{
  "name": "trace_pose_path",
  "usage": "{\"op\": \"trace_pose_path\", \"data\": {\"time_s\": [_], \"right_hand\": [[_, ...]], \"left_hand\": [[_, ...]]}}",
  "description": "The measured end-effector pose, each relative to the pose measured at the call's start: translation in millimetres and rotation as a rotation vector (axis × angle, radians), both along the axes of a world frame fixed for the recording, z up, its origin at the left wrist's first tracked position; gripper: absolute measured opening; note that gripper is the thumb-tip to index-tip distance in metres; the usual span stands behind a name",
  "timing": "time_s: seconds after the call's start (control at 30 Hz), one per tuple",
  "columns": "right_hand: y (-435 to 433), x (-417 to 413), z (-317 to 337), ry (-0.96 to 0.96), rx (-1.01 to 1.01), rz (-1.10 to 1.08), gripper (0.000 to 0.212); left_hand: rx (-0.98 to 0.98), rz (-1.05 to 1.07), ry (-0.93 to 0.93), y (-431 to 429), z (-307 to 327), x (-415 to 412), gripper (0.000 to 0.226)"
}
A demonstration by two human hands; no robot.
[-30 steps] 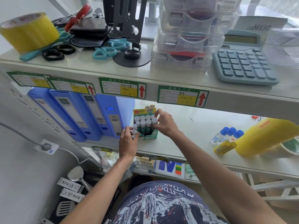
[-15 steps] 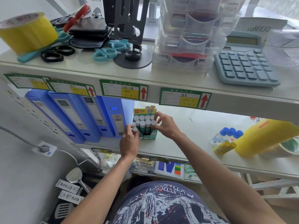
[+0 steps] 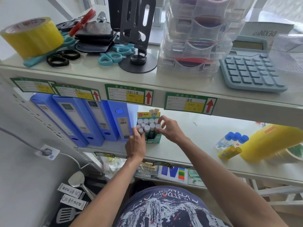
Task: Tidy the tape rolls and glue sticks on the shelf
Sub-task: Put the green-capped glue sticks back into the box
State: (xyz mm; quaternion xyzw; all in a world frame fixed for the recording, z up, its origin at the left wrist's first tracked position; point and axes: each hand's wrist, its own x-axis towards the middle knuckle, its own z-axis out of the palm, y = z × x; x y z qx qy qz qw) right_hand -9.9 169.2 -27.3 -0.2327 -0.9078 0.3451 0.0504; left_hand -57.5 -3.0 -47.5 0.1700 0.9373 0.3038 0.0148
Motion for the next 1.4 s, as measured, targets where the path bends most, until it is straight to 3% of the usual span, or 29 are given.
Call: {"op": "trace_pose_path", "data": {"time_s": [0.3,0.47,0.7,0.77,0.93,1.03,1.2,1.4], "right_hand": [[2,1,2,-0.03,-0.047,-0.013,0.03],[-3,2,-2,-0.026,-0.068,-0.017,0.035],[-15,20,-23,-0.054,-0.185,-0.048,0.087],[-18,23,-31,-0.115,-0.184,-0.07,0.091],[-28,15,-46,-0.218,-0.19,-0.119,0.081],[-33,6,-62,-0.203,-0.189,-0.128,0.063],[-40,11,-56,-0.139,-0.2,-0.154,0.03],[-24,38,-46,-0.065,-0.157,-0.249,0.023]], "left_hand": [[-0.01,-0.083,0.102,5,16,-7,0.015],[-0.177,-0.148,0.064,12,16,-13,0.015],[-0.353,-0.16,-0.008,2,14,-19,0.023],[-0.346,-0.138,-0.005,3,11,-17,0.018],[-0.361,-0.087,-0.021,-2,4,-13,0.019],[-0.382,-0.08,-0.101,-8,-1,-15,0.032],[-0.22,-0.09,-0.226,-2,-10,-23,0.038],[-0.148,-0.125,-0.285,23,-21,-7,0.039]]}}
